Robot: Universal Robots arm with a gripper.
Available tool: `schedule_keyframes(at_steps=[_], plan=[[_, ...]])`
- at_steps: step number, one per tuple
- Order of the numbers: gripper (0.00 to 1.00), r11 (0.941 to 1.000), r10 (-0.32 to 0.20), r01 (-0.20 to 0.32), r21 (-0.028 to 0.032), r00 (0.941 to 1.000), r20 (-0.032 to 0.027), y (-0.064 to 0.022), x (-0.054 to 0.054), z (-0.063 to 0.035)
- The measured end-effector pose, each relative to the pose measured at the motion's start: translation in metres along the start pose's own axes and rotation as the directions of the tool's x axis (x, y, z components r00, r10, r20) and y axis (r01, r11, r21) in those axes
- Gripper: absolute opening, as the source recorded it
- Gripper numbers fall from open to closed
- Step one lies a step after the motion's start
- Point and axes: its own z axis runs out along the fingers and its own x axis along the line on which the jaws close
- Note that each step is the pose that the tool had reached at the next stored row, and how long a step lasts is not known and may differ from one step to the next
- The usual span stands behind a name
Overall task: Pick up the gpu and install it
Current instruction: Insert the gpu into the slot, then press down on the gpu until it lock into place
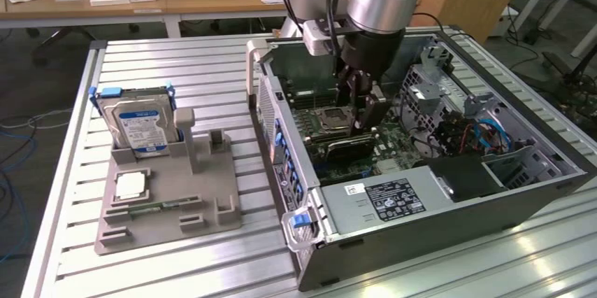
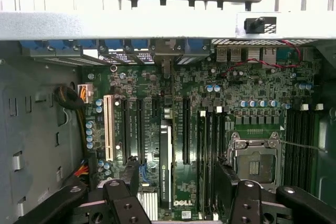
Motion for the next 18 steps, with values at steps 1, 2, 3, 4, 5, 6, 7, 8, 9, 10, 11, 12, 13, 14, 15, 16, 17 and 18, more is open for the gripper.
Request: schedule_keyframes(at_steps=[1, 2, 3, 4, 5, 6, 7, 8, 9, 10, 11, 12, 13, 14, 15, 16, 17, 18], plan=[[0.69, 1.0, 0.0, 0.0, 0.0, 1.0, 0.0, 0.0, 0.0, 0.0], [0.69, 1.0, 0.0, 0.0, 0.0, 1.0, 0.0001, 0.0001, -0.0001, 0.0], [0.69, 1.0, 0.0, 0.0, 0.0001, 1.0, 0.0001, 0.0001, -0.0001, 0.0], [0.69, 1.0, 0.0, 0.0, 0.0, 1.0, 0.0001, 0.0001, -0.0001, 0.0], [0.69, 1.0, 0.0, 0.0, 0.0, 1.0, 0.0001, 0.0001, -0.0001, 0.0], [0.69, 1.0, 0.0, 0.0, 0.0, 1.0, 0.0001, 0.0001, -0.0001, 0.0], [0.69, 1.0, 0.0, 0.0, 0.0, 1.0, 0.0001, 0.0001, -0.0001, 0.0], [0.69, 1.0, 0.0, 0.0, 0.0, 1.0, 0.0001, 0.0001, -0.0001, 0.0], [0.69, 1.0, 0.0, 0.0, 0.0, 1.0, 0.0001, 0.0001, -0.0001, 0.0], [0.69, 1.0, 0.0, 0.0, 0.0, 1.0, 0.0001, 0.0001, -0.0001, 0.0], [0.69, 1.0, 0.0, 0.0, 0.0, 1.0, 0.0001, 0.0001, -0.0001, 0.0], [0.68, 1.0, 0.0, 0.0, 0.0, 1.0, 0.0001, 0.0001, -0.0001, 0.0], [0.68, 1.0, 0.0, 0.0, 0.0, 1.0, 0.0, 0.0001, -0.0001, 0.0], [0.68, 1.0, 0.0, 0.0, 0.0, 1.0, 0.0001, 0.0001, -0.0001, 0.0], [0.62, 1.0, 0.0, 0.0, 0.0, 1.0, 0.0, 0.0001, -0.0001, 0.0], [0.55, 1.0, 0.0, 0.0, 0.0, 1.0, 0.0, 0.0001, -0.0001, 0.0], [0.49, 1.0, 0.0, 0.0, 0.0, 1.0, 0.0001, 0.0001, -0.0001, 0.0], [0.44, 1.0, 0.0, 0.0, 0.0, 1.0, 0.0001, 0.0001, -0.0001, 0.0001]])
